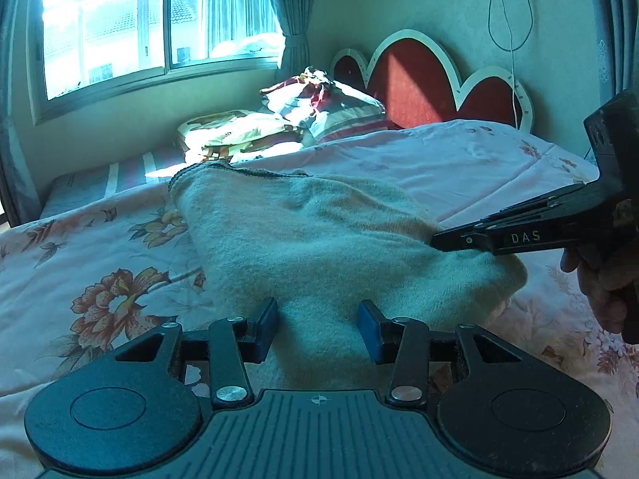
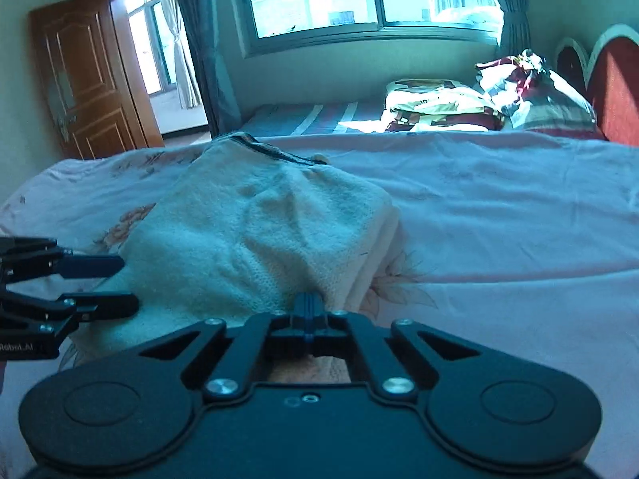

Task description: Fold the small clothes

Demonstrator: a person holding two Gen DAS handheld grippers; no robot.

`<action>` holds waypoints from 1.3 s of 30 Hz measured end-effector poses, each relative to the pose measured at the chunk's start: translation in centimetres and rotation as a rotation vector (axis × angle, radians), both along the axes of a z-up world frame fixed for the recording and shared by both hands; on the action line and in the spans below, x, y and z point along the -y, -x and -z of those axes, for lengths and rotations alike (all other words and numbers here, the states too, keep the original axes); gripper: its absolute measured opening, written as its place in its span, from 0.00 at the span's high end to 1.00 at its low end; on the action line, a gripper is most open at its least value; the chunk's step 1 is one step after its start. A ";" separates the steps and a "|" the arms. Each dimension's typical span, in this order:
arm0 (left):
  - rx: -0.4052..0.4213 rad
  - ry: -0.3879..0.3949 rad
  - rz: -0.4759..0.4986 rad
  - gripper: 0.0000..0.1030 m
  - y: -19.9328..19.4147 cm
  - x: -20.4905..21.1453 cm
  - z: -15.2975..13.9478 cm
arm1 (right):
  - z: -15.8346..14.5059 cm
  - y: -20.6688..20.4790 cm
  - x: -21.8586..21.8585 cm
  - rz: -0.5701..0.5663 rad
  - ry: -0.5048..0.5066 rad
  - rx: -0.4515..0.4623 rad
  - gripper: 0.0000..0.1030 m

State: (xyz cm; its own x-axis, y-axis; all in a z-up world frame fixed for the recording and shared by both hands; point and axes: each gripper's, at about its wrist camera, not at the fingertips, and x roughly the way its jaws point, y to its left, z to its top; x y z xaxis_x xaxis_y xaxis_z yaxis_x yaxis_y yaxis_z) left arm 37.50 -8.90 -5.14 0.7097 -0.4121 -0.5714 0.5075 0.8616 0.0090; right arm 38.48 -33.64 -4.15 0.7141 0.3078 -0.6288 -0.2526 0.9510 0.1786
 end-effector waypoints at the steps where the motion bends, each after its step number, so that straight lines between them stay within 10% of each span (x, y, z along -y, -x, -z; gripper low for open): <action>1: 0.002 0.003 0.006 0.58 0.0 -0.1 0.0 | 0.0 0.0 0.1 0.003 -0.009 -0.003 1.00; 8: 0.020 0.099 -0.020 0.57 -2.1 -1.2 -2.7 | -3.5 0.6 -0.7 -0.009 -0.028 0.084 0.81; 16: -0.098 0.098 -0.035 0.57 -7.7 -0.5 -0.2 | -1.2 -6.1 -3.4 -0.078 0.132 -0.071 0.89; 23: -0.057 0.175 -0.103 0.57 -14.6 -2.5 -1.9 | -4.5 -7.7 -3.8 -0.125 0.090 0.067 0.83; 27: -0.153 0.121 -0.106 0.57 -18.5 -1.1 0.8 | -2.6 -11.5 -6.0 -0.187 0.180 -0.017 0.86; 35: -0.084 0.161 -0.096 0.57 -15.1 -2.0 -0.3 | -2.4 -9.3 -4.1 -0.186 0.100 0.048 0.87; 39: -0.081 0.063 -0.049 0.57 -13.7 0.8 0.4 | -1.6 -9.9 -5.0 -0.150 0.197 0.024 0.95</action>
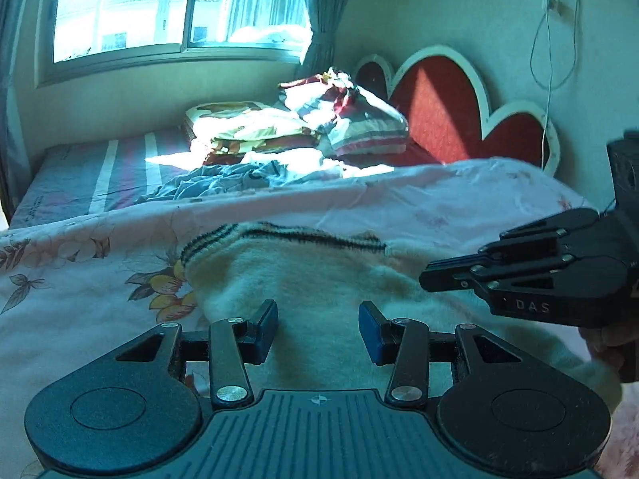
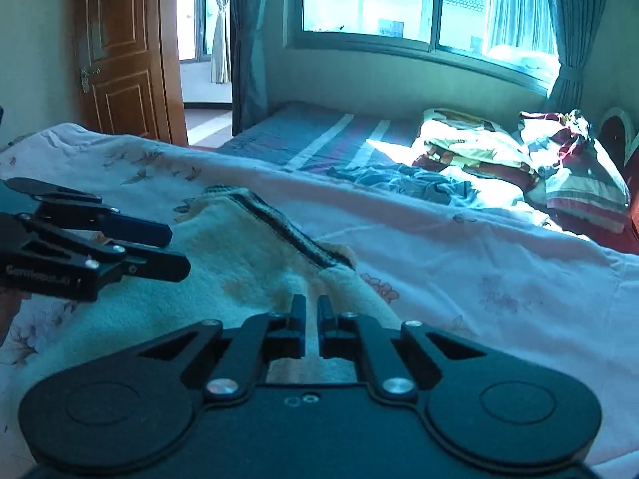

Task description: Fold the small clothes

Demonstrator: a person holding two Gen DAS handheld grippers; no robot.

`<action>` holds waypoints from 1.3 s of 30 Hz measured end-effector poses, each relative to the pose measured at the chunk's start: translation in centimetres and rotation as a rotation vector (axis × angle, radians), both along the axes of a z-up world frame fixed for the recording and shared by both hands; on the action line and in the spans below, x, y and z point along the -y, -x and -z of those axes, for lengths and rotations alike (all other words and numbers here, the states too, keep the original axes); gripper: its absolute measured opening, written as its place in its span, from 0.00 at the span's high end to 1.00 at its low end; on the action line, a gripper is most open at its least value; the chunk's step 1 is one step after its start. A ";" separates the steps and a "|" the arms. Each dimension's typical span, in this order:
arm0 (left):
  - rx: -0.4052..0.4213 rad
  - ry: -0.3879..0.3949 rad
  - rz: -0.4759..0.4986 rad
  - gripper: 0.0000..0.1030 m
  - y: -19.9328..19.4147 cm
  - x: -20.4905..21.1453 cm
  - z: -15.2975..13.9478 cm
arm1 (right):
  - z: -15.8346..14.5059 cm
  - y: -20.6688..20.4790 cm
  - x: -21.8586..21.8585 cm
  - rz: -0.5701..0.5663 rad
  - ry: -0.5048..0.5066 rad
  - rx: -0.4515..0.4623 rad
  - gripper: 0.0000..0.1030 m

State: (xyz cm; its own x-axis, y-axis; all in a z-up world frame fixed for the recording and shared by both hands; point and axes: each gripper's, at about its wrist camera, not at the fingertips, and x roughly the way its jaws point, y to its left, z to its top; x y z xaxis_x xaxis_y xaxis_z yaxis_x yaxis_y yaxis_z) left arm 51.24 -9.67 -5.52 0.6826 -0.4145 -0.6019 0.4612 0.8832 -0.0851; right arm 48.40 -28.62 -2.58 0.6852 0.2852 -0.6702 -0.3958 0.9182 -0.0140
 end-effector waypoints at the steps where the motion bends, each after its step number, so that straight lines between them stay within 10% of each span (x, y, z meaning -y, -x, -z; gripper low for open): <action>1: 0.002 -0.050 0.008 0.57 0.3 0.6 0.5 | 1.0 -0.5 -0.1 0.017 0.032 -0.039 0.96; 13: 0.020 -0.078 0.022 0.56 3.5 0.7 -0.5 | 0.6 2.5 1.2 -0.011 -0.009 -0.022 0.89; 17: 0.057 -0.083 0.020 0.10 5.6 0.6 -1.4 | -1.4 4.9 2.3 -0.011 -0.081 0.043 0.84; 25: 0.063 -0.161 -0.025 0.10 7.8 0.9 -1.3 | -1.6 6.5 1.9 0.040 -0.026 0.027 0.65; 34: 0.042 -0.141 -0.052 0.10 11.6 -0.3 -2.0 | -1.4 11.7 2.3 0.002 -0.043 0.035 0.72; 39: -0.048 -0.076 -0.119 0.03 11.3 -1.6 0.5 | 1.7 12.6 1.0 0.001 0.105 0.093 0.52</action>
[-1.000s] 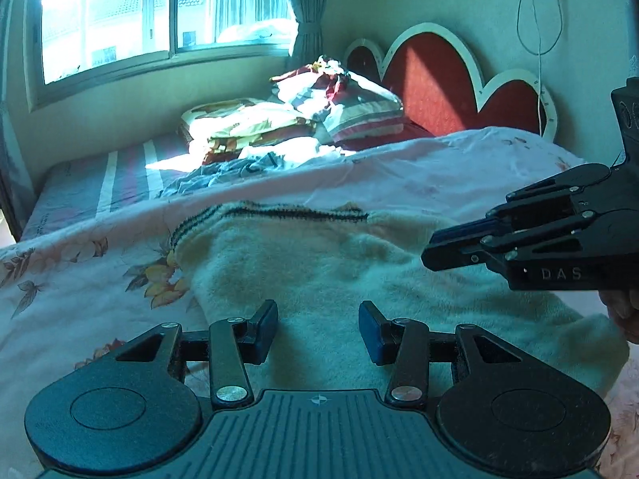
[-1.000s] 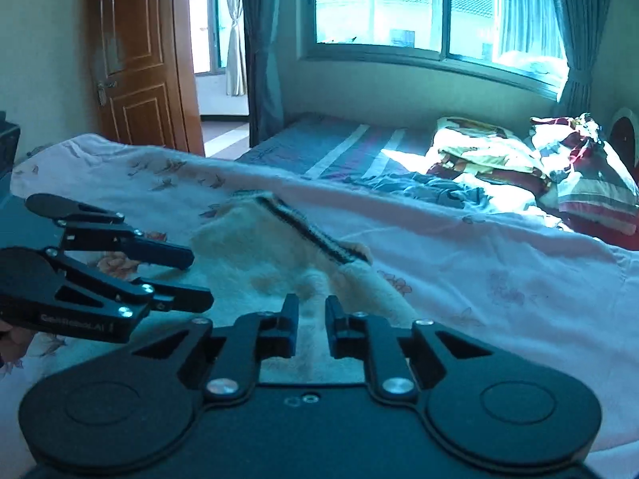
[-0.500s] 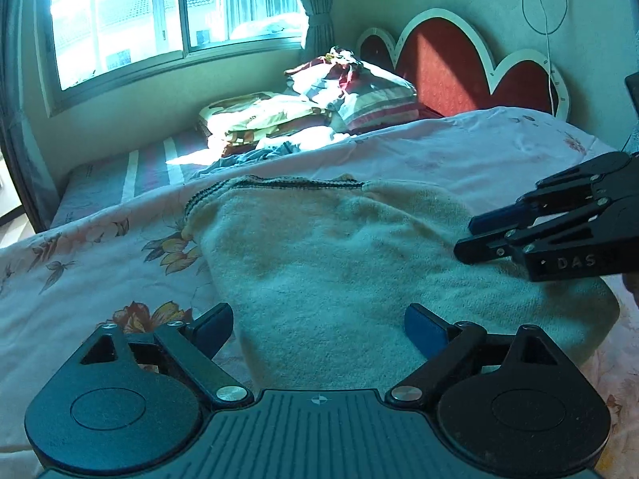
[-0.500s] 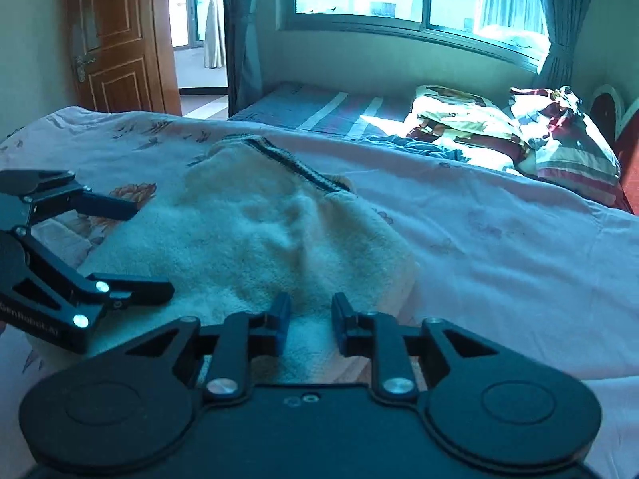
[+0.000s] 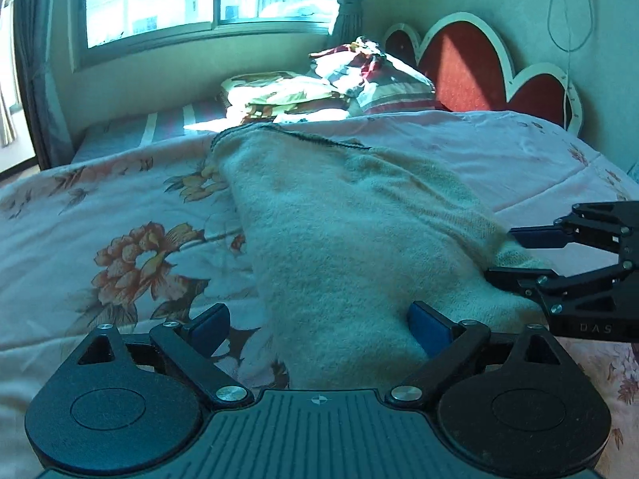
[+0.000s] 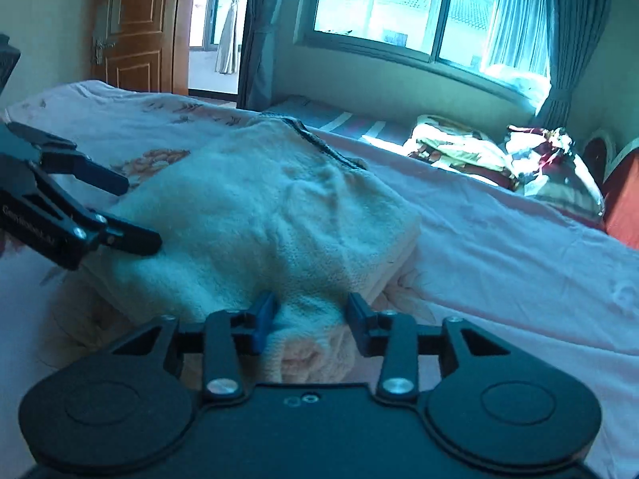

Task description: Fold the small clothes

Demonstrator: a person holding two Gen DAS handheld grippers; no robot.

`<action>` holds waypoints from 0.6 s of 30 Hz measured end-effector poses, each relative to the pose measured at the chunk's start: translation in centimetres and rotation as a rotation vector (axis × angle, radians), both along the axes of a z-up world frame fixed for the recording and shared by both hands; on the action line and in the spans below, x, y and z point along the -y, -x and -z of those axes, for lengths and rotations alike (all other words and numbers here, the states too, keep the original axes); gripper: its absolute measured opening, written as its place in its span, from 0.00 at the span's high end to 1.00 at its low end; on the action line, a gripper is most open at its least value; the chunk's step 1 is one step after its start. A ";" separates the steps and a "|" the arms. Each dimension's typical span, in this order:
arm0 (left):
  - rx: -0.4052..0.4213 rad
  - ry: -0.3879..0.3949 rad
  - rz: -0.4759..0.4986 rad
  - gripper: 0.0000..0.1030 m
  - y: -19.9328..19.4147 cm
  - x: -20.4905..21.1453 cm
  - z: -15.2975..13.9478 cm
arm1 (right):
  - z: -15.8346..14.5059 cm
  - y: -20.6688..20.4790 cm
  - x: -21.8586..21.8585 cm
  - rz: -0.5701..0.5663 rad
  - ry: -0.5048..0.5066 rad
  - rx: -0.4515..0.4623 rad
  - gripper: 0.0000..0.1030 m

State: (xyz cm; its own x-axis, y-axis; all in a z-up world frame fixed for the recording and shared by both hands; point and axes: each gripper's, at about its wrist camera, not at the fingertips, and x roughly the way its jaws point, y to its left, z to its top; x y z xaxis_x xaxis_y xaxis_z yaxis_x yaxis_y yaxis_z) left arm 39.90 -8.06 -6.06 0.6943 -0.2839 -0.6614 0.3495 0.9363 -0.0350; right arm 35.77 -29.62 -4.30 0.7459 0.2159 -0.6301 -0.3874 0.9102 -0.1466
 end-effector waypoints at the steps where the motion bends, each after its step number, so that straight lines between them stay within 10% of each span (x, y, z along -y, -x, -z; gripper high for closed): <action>1: 0.004 -0.003 -0.007 0.02 0.0 0.0 0.2 | 0.1 -0.3 0.3 0.022 -0.040 -0.015 0.52; 9: -0.037 0.118 0.003 0.02 0.4 -2.8 -2.8 | -3.6 0.3 6.4 0.152 -0.477 -0.149 0.30; 16: -0.187 0.291 -0.044 0.08 -2.8 -4.9 -0.8 | -0.8 -3.9 10.7 0.273 -0.789 -0.398 0.31; 18: -0.196 0.303 -0.056 0.08 -3.3 -5.0 -0.3 | -0.3 -5.0 10.7 0.315 -0.766 -0.380 0.47</action>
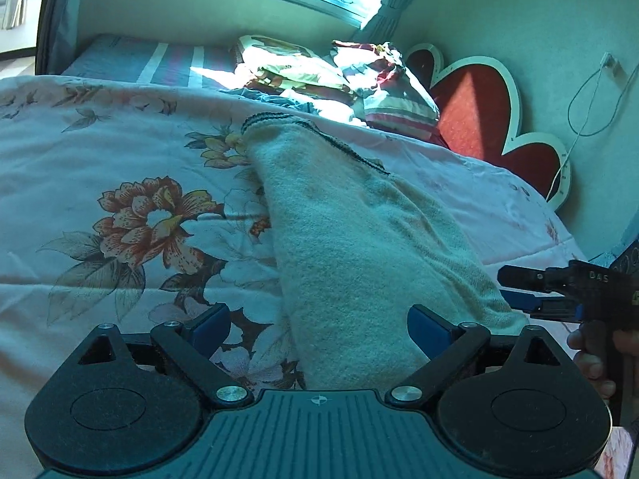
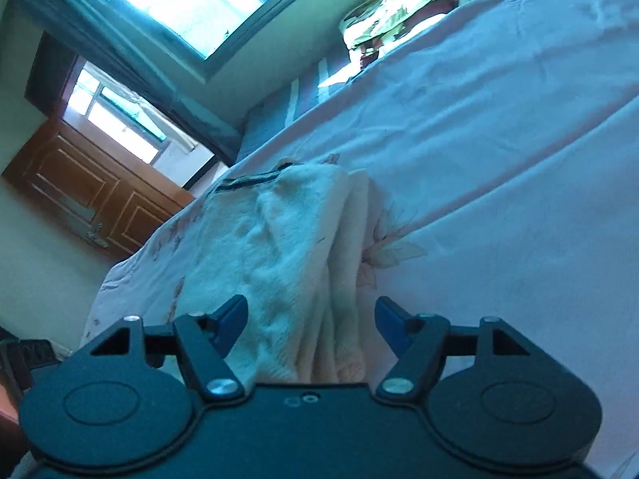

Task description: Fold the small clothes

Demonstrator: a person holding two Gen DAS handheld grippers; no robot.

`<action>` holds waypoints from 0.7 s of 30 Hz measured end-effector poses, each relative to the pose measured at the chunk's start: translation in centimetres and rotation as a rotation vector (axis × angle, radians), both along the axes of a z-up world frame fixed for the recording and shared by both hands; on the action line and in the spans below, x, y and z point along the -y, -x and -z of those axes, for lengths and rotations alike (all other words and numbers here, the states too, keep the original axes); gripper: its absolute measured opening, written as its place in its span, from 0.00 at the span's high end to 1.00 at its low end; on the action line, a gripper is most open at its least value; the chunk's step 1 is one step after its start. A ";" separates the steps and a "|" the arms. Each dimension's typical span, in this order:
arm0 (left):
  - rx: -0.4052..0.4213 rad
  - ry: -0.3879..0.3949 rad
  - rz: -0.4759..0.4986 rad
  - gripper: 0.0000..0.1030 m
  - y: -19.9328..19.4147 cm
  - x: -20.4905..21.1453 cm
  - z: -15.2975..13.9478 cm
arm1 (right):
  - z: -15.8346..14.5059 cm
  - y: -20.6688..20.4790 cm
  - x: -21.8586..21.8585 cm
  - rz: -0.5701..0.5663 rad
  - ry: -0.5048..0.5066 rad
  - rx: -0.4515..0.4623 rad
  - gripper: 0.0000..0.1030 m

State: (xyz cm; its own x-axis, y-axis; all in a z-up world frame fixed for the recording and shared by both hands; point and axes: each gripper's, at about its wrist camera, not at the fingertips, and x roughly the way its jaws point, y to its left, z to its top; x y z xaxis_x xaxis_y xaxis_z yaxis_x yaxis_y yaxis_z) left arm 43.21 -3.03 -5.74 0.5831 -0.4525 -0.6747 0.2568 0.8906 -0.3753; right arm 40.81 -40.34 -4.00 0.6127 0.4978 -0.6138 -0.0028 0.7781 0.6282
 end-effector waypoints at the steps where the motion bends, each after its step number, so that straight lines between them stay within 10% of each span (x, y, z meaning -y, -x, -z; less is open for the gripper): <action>1: -0.003 0.002 -0.003 0.08 -0.3 0.0 0.3 | 0.2 -0.5 0.0 0.002 -0.004 0.007 0.51; 4: -0.014 -0.002 -0.006 0.08 -1.1 0.1 1.0 | 1.0 -2.0 -0.6 -0.032 -0.058 -0.011 0.59; 6: -0.019 0.007 -0.007 0.08 -1.6 0.2 1.3 | 1.4 -2.7 -1.5 -0.054 -0.027 -0.011 0.86; 11: -0.015 0.009 0.016 0.08 -2.5 0.6 1.1 | 0.9 -1.5 -1.4 -0.041 0.049 0.050 0.87; 14: -0.022 0.005 0.034 0.08 -3.2 0.6 1.2 | 0.8 -1.5 -1.3 -0.050 0.055 0.023 0.76; 18: -0.048 0.061 0.060 0.15 -3.6 -0.1 1.0 | -1.5 -0.8 -0.5 -0.046 0.056 0.072 0.17; 21: -0.118 0.150 0.061 0.27 -4.3 -0.9 1.8 | -0.5 -1.6 0.7 -0.062 -0.025 -0.031 0.28</action>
State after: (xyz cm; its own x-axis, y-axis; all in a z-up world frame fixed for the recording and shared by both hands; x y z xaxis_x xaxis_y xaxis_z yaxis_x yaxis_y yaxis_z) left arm 47.48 -2.14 -7.55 0.4725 -0.5851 -0.6591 0.2551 0.8066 -0.5332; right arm 42.45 -41.07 -3.50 0.5609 0.5495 -0.6192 -0.0304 0.7611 0.6479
